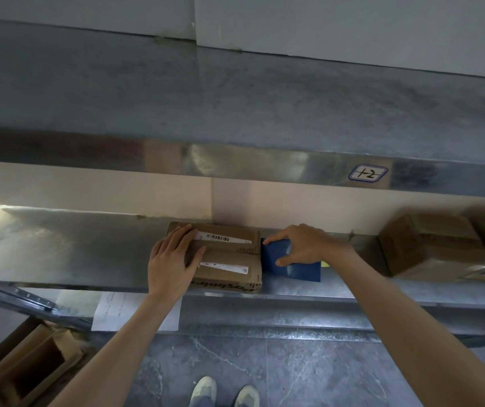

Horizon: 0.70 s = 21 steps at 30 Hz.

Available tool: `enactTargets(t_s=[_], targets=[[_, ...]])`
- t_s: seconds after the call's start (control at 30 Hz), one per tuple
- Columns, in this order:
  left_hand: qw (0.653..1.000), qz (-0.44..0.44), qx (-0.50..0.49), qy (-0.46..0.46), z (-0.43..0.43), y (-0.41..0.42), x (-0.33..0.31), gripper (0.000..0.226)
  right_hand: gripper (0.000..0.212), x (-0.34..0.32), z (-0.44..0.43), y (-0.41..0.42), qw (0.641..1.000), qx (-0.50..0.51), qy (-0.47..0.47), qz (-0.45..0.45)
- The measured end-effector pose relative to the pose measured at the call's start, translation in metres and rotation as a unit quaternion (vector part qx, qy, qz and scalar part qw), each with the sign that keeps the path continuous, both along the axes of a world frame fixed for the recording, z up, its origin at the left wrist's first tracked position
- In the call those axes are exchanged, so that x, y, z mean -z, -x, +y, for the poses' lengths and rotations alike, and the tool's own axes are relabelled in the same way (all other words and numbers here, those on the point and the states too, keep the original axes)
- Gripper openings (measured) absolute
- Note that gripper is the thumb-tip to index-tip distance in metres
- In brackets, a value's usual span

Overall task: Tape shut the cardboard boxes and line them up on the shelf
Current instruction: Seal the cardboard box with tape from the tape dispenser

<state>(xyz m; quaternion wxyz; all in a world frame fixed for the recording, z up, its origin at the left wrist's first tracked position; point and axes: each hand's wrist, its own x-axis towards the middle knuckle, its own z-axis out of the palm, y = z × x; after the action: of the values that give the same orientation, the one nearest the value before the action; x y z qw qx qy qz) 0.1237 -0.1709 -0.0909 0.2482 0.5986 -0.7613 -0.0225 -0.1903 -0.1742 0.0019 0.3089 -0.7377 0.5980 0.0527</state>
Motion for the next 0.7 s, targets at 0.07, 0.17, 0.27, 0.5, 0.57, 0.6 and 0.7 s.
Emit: enactTargets(t_s=[0.07,0.17,0.27,0.5,0.57,0.6,0.7], targets=[[1.0,-0.003,0.004,-0.002,0.0,0.0,0.0,0.054,0.057,0.003,0.003,-0.003,1.0,0.003,0.012,0.005],[1.0,-0.002,0.006,-0.006,0.001,0.0,-0.001,0.055,0.056,0.004,0.011,-0.002,0.999,0.028,0.006,-0.015],[1.0,-0.003,0.006,-0.006,0.001,0.0,-0.002,0.055,0.055,0.008,0.021,0.004,0.995,0.079,0.008,-0.053],[1.0,-0.014,0.015,-0.007,0.001,-0.002,-0.005,0.054,0.059,0.014,0.025,-0.002,0.979,0.171,0.085,-0.076],[1.0,-0.012,0.011,-0.007,0.002,-0.001,-0.006,0.054,0.062,0.019,0.028,-0.004,0.971,0.203,0.113,-0.05],[1.0,-0.007,0.007,-0.006,0.002,0.0,-0.006,0.054,0.065,0.023,0.03,-0.007,0.967,0.22,0.118,-0.044],[1.0,0.008,-0.012,-0.006,0.001,-0.002,-0.006,0.055,0.073,0.037,0.033,-0.02,0.965,0.231,0.119,-0.032]])
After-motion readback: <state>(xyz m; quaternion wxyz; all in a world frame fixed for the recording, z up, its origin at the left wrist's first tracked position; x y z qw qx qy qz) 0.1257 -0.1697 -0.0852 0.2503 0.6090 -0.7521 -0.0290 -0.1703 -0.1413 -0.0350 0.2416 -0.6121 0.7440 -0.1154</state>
